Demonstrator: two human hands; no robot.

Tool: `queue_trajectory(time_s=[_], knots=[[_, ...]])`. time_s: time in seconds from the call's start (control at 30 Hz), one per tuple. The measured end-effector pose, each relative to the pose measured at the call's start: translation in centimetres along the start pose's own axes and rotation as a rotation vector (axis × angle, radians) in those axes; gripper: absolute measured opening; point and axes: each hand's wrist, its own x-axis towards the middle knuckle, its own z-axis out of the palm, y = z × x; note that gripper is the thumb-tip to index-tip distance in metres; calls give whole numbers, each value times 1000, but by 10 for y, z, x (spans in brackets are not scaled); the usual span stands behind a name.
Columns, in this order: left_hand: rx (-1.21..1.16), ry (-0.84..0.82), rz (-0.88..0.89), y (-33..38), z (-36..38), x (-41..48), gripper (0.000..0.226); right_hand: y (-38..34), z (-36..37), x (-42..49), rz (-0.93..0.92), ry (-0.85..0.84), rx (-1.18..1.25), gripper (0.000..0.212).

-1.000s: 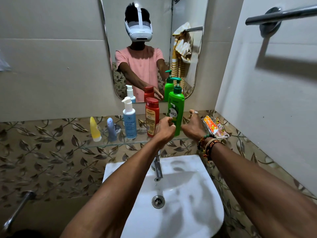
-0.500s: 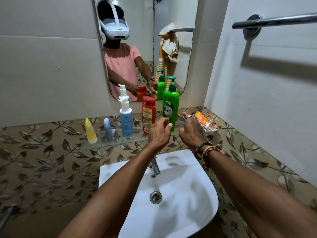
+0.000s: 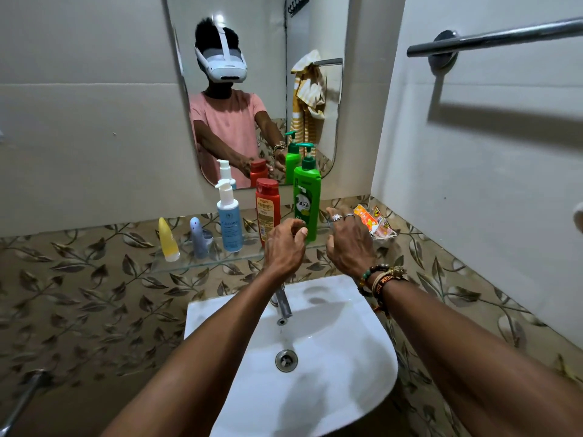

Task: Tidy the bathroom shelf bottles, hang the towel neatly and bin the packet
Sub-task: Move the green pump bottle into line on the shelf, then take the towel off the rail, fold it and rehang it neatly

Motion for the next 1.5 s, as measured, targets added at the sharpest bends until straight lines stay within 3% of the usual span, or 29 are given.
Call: queue_trajectory(time_s=[0.23, 0.7, 0.97, 1.5], knots=[[71, 43, 4, 3, 2, -17, 24, 7, -4, -18, -116, -55, -80, 67], [82, 34, 56, 2, -5, -12, 24, 12, -22, -18, -130, 8, -285, 68], [92, 3, 209, 4, -13, 15, 26, 6, -42, -15, -47, 36, -370, 67], [119, -16, 556, 5, -23, 52, 29, -17, -83, -17, -51, 142, -657, 64]])
